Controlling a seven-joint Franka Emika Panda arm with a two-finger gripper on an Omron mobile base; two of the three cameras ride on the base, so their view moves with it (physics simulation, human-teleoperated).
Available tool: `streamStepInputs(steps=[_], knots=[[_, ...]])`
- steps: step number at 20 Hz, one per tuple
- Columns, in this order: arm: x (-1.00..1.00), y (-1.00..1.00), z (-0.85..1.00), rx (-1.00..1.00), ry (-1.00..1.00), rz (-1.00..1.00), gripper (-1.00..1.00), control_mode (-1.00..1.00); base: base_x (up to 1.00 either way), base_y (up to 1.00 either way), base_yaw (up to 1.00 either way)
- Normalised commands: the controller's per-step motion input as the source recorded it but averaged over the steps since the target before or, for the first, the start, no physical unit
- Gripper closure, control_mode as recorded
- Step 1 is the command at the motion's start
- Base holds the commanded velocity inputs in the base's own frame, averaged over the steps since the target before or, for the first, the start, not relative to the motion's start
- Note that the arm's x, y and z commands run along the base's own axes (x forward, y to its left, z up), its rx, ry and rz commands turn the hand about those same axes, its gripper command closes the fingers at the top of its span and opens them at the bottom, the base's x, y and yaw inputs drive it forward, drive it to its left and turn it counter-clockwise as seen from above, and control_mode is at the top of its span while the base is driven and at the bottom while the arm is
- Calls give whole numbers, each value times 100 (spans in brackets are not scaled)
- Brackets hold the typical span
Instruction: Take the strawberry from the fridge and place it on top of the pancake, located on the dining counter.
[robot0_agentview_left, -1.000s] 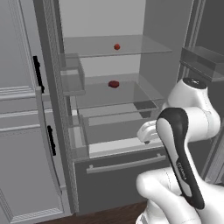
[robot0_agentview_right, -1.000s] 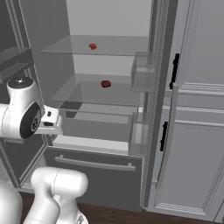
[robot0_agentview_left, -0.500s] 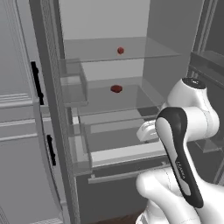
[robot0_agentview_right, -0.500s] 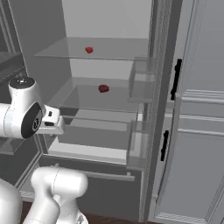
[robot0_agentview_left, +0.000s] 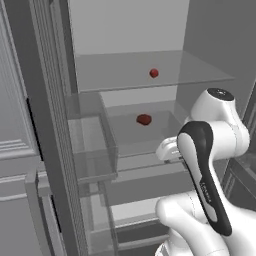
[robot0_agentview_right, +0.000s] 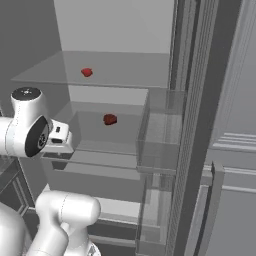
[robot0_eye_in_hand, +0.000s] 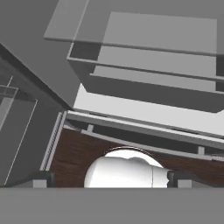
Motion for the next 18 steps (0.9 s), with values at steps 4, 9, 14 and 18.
streamStepInputs(steps=[4, 9, 14, 18], knots=[[0, 0, 0, 0, 0, 0, -100, 100, 32, 12, 0], [0, 0, 79, 0, -28, 0, -100, -100, 0, 0, 0], [1, -1, 100, 0, -35, -1, -100, -100, 0, 0, 0], [7, 0, 82, 0, -26, -3, -100, -100, 0, 0, 0]])
